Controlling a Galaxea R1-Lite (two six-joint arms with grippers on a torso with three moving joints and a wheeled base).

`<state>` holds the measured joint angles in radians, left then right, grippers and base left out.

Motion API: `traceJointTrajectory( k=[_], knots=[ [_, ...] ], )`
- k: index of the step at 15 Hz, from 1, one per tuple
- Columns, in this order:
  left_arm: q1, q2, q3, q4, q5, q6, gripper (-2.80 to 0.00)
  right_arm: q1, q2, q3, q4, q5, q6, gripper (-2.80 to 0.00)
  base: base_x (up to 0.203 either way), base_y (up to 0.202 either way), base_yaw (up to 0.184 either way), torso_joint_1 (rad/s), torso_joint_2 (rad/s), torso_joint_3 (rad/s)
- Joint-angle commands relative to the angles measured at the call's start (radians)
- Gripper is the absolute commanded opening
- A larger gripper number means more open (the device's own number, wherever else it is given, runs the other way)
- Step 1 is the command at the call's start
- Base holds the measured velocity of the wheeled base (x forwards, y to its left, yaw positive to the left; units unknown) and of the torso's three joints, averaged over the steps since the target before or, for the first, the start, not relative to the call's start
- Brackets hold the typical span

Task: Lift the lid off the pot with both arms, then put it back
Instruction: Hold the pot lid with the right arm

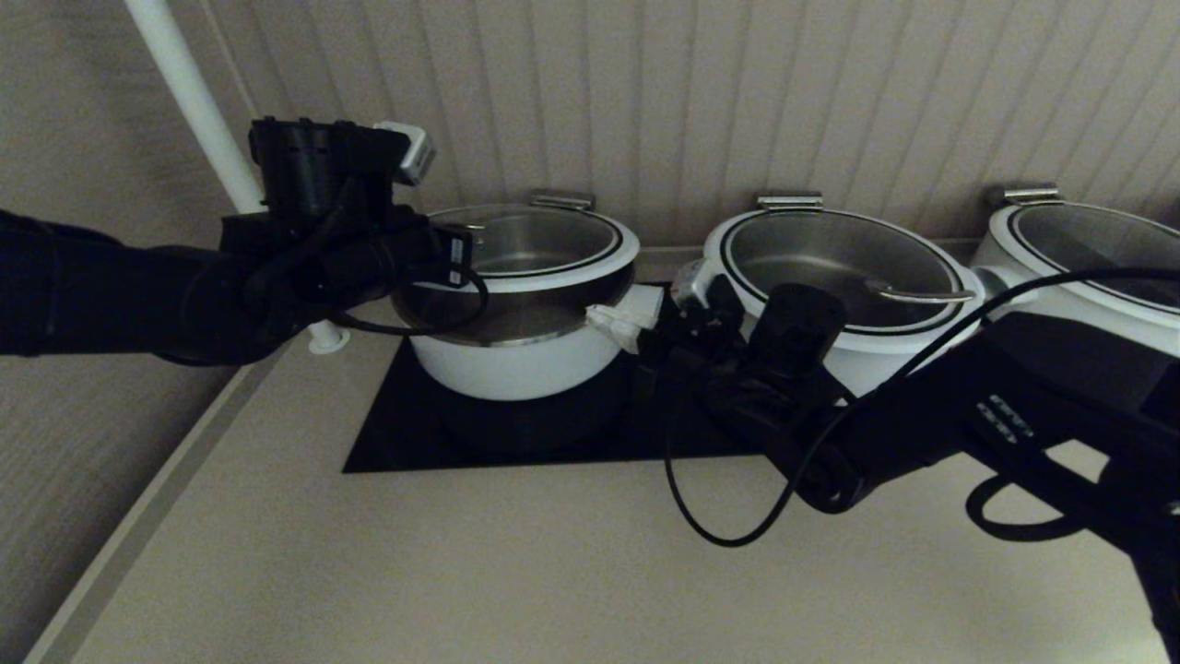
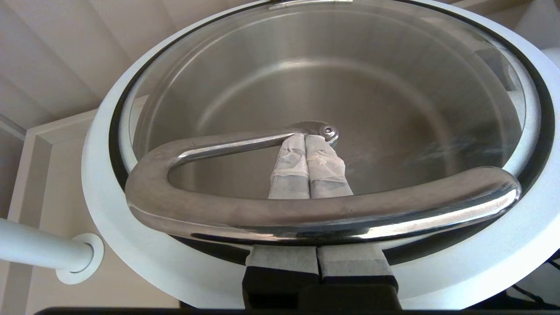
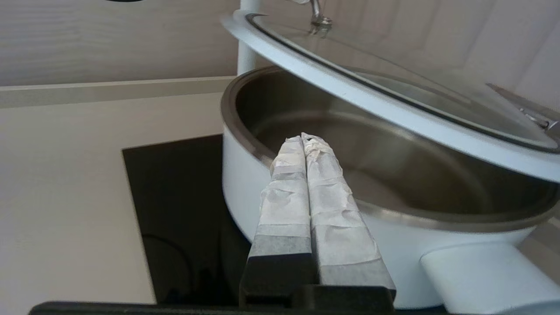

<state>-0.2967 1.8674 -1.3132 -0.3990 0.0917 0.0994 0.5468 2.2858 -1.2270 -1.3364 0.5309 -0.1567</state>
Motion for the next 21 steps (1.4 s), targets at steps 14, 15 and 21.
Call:
traceJointTrajectory(
  k=[14,15,21],
  knots=[
    [0.001,-0.010,0.003,-0.003,0.000,0.002,-2.80,-0.028,0.098,-0.223,0.057,-0.069,0.000,-2.80,0.000,0.000,0.000,0.000,0.00,0.000],
    [0.001,-0.010,0.003,-0.003,0.000,0.002,-2.80,-0.031,0.102,-0.245,0.069,-0.069,0.000,-2.80,0.000,0.000,0.000,0.000,0.00,0.000],
    [0.001,-0.011,0.003,-0.003,0.000,0.002,-2.80,-0.033,0.130,-0.312,0.112,-0.069,0.000,-2.80,0.000,0.000,0.000,0.000,0.00,0.000]
  ],
)
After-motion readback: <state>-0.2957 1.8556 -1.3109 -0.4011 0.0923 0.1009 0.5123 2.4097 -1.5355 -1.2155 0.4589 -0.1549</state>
